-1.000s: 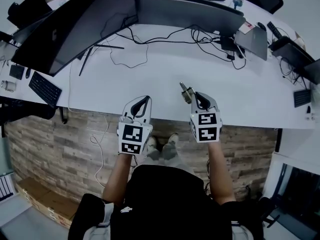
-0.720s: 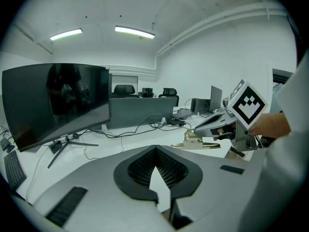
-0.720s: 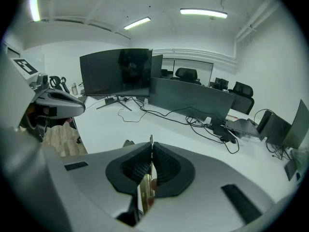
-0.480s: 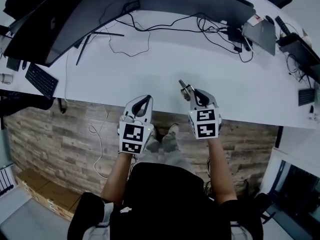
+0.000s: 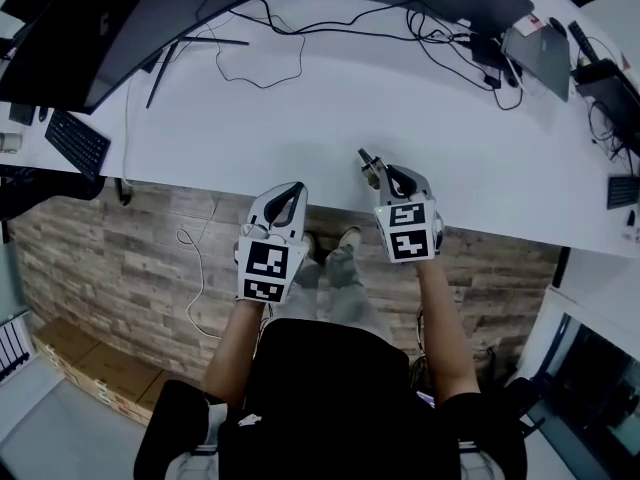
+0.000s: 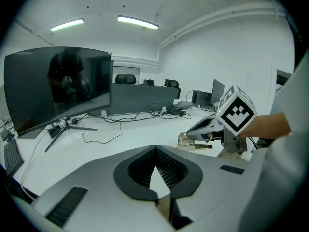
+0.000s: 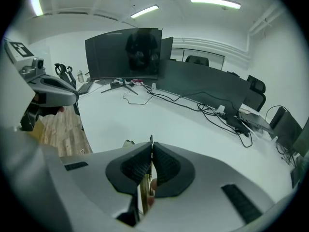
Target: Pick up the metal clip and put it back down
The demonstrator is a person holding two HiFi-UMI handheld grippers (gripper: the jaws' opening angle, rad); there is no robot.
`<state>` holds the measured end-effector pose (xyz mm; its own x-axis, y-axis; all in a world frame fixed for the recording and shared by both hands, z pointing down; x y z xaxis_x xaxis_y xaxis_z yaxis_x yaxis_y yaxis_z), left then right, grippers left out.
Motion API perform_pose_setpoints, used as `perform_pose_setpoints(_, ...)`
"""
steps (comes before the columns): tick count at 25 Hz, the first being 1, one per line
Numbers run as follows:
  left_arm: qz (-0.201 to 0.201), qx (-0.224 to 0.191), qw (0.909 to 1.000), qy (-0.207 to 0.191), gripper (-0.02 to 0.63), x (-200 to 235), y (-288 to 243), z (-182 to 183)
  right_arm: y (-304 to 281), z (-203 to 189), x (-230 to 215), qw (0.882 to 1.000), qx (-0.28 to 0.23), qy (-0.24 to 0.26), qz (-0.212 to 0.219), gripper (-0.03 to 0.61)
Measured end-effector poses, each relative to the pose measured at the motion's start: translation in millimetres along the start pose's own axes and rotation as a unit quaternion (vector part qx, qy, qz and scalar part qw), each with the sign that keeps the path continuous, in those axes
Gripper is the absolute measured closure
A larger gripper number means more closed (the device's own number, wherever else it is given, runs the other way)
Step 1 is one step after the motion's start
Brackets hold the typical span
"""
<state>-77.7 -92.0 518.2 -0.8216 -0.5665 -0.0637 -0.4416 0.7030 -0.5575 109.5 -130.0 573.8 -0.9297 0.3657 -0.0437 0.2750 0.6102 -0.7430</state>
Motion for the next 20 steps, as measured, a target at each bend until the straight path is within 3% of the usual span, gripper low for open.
perform_pose_setpoints(20, 0.004, 0.023, 0.9995, 0.019, 0.604, -12.5, -10.0, -31.5, -43.2, 3.0, -5.6, 0.999, 0.004, 0.049, 0.014, 0.549)
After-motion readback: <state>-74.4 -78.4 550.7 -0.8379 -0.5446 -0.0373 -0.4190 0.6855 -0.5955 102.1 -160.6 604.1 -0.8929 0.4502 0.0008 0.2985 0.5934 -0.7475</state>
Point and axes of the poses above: the fingertips, and each gripper's own axes: y backward along the fingers, x to its left, z out of its top, the point moved 4 cm from there along y, backward along the fingers, and after that the axes turned 9 degrees about -y, right-handed, at the moved point
